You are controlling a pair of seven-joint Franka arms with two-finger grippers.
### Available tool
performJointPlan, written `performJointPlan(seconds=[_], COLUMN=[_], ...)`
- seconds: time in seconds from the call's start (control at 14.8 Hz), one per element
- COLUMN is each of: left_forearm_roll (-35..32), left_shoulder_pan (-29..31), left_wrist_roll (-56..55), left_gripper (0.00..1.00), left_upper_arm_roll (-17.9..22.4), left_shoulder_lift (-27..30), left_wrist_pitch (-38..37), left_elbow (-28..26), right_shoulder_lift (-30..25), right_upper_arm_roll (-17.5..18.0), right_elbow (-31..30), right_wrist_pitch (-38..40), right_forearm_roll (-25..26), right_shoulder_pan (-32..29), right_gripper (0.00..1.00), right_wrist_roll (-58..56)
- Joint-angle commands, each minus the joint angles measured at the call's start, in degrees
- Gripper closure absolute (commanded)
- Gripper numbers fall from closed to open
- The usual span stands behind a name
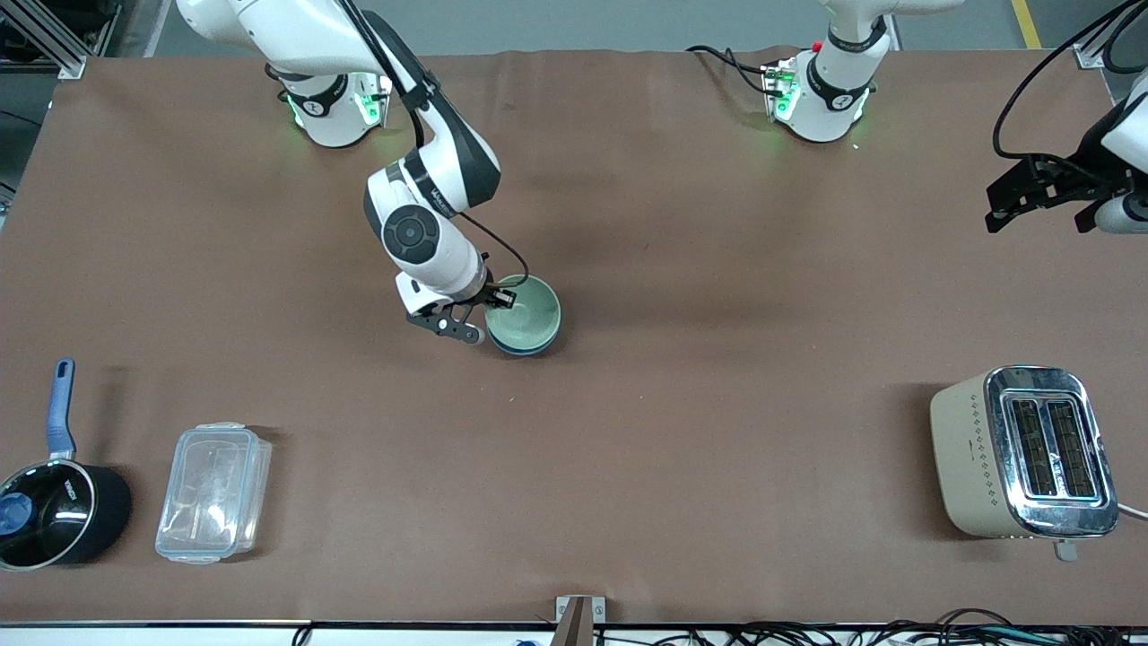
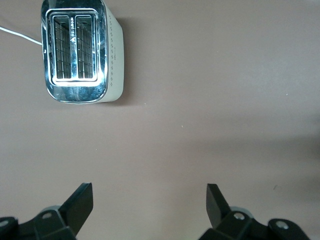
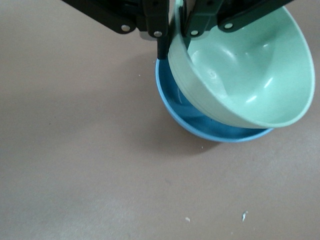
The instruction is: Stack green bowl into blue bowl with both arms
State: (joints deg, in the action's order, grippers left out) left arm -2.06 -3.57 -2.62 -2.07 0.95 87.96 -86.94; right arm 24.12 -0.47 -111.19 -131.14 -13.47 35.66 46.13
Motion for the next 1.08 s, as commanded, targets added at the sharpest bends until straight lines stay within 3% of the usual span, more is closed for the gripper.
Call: performJointPlan(seconds=[0.0,0.14,0.2,0.34,0.54,0.61,0.81,1.02], left_forearm_roll=[0.65,0.66,0.66,0.74,0.74,0.74,0.66,0.66], left_shoulder_pan=[-0.56,-0.65,-0.65,-0.74,-0.47,-0.47,-0.47,-0.39], left_wrist_roll=[-0.81,-0.99,-0.99,-0.99,-0.99,-0.99,-1.07,-1.07], left_gripper=[0.00,0.00,0.00,0.00,0.00,0.00,0.00,0.00], left_upper_arm_roll=[-0.30,-0.48,-0.48,-0.57,-1.71,-1.88,-2.24,-2.85], left_shoulder_lift=[-0.07,-0.16,-0.16,-0.16,-0.16,-0.16,0.02,0.11], left_wrist_pitch=[0.28,0.28,0.28,0.28,0.28,0.28,0.28,0.20], left_elbow=[-0.16,-0.16,-0.08,-0.08,-0.07,-0.16,0.01,0.28], right_shoulder_lift=[-0.66,-1.18,-1.53,-5.12,-13.81,-17.06,-25.24,-29.56], right_upper_arm_roll=[-0.50,-0.76,-1.02,-1.29,-1.99,-1.99,-2.17,-2.34], right_elbow=[-1.57,-1.40,-0.88,2.02,3.87,3.79,3.96,7.11], right_wrist_pitch=[-0.79,0.09,2.27,11.39,23.01,24.86,28.56,34.96], right_forearm_roll=[-1.11,-1.11,-1.11,-0.16,10.45,11.70,12.16,12.24], right_shoulder_pan=[0.46,-0.15,-0.85,-4.27,-10.59,-13.31,-22.01,-28.61], right_gripper=[0.69,0.31,0.20,0.15,0.08,0.03,0.00,0.00], right_wrist_roll=[0.45,0.45,0.37,-0.34,-4.88,-7.78,-20.51,-32.03])
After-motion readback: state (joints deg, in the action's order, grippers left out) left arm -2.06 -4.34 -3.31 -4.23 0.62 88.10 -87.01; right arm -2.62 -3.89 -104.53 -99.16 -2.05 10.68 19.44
